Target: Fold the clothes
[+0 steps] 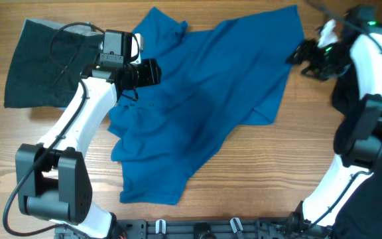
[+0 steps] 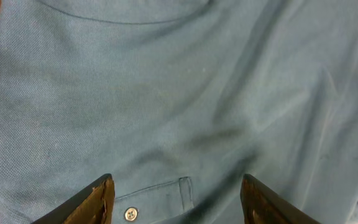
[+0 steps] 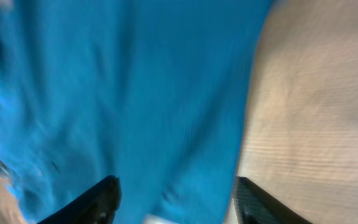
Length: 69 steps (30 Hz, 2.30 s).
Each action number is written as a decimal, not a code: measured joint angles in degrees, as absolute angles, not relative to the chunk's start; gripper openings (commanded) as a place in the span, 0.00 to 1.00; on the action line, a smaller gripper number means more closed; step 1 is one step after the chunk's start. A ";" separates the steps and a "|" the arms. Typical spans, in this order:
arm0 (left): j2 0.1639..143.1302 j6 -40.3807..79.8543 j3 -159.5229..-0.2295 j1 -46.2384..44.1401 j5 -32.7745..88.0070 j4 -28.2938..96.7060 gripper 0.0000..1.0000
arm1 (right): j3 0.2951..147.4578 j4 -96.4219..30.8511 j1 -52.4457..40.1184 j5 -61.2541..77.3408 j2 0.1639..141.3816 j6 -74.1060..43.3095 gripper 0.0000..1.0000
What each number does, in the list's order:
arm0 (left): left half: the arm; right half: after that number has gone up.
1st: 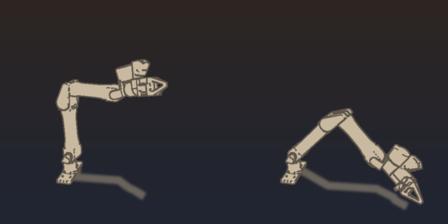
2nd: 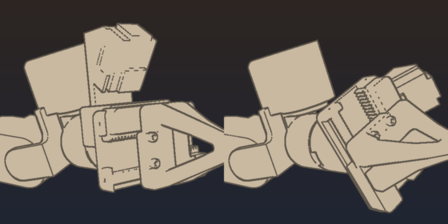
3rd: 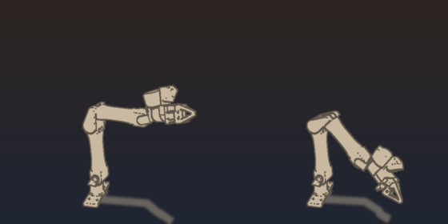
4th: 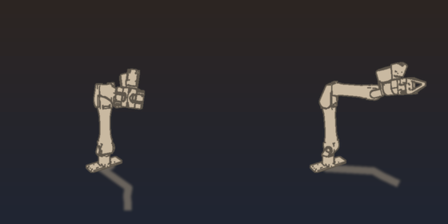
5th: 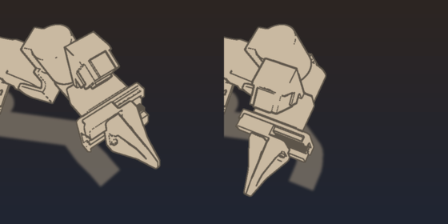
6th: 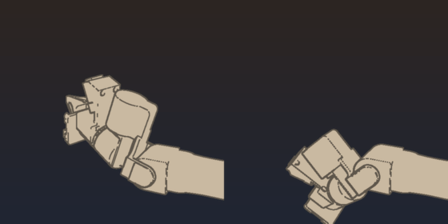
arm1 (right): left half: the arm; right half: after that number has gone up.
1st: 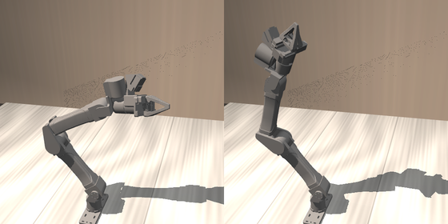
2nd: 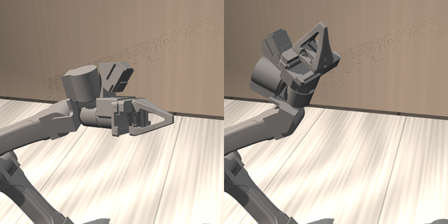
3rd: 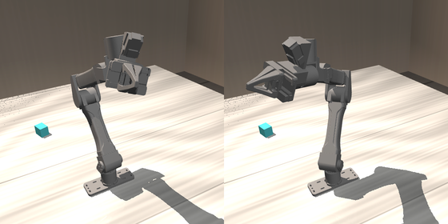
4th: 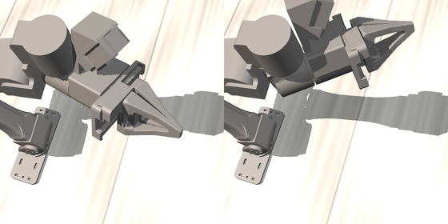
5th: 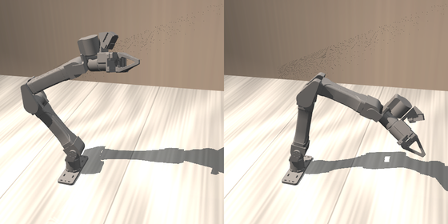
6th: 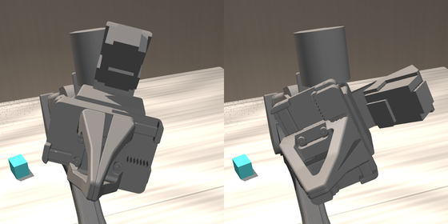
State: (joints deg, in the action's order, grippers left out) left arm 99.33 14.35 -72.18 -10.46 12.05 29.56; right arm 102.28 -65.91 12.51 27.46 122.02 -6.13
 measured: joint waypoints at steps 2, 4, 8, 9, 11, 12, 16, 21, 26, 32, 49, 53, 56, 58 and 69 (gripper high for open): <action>99.33 13.93 -72.18 -10.46 12.03 30.24 0.66 | 96.18 -66.92 8.43 23.99 122.02 -5.65 0.58; 99.33 13.76 -72.18 -10.46 12.03 30.94 0.66 | 90.11 -64.55 3.22 19.11 122.02 -4.60 0.58; 99.33 13.56 -72.18 -10.46 12.03 31.77 0.68 | 86.26 -63.13 -4.82 8.49 122.02 -4.64 0.57; 99.33 13.56 -72.18 -10.46 12.03 31.92 0.68 | 86.26 -63.70 -5.23 7.33 122.02 -4.67 0.56; 99.33 13.50 -72.18 -10.46 12.03 32.14 0.66 | 86.15 -65.14 -5.28 4.71 122.02 -4.67 0.52; 99.33 13.32 -72.18 -10.46 12.03 32.21 0.63 | 86.04 -65.32 -5.26 3.70 122.02 -4.80 0.52; 99.20 12.67 -72.18 -10.46 12.01 33.93 0.62 | 85.52 -66.70 -5.28 1.17 116.73 -4.86 0.53; 92.99 12.67 -72.18 -10.46 11.99 34.59 0.68 | 83.46 -61.71 -5.28 1.02 104.71 -6.33 0.63; 91.57 12.01 -72.29 -10.46 11.20 37.78 0.66 | 69.97 -50.35 -5.28 1.04 105.60 -6.39 0.64; 91.68 11.60 -72.20 -10.46 10.33 40.97 0.65 | 66.46 -45.56 -5.28 1.19 105.65 -8.03 0.65; 95.74 11.60 -63.31 -10.46 9.89 40.60 0.72 | 86.83 -74.67 1.50 -15.79 89.86 -15.27 0.11; 95.85 11.38 -60.88 -10.46 9.85 40.71 0.78 | 86.72 -80.86 4.54 -17.76 90.00 -17.26 0.68; 95.85 11.33 -60.82 -10.46 9.34 40.62 0.82 | 86.72 -81.36 6.76 -18.92 90.00 -18.39 0.70; 95.85 11.29 -60.80 -10.46 7.51 39.62 0.82 | 86.63 -75.26 7.97 -15.53 90.00 -17.06 0.62; 106.13 14.57 -61.67 -10.46 3.03 16.27 0.37 | 76.84 -50.92 5.37 5.26 107.00 -20.38 0.04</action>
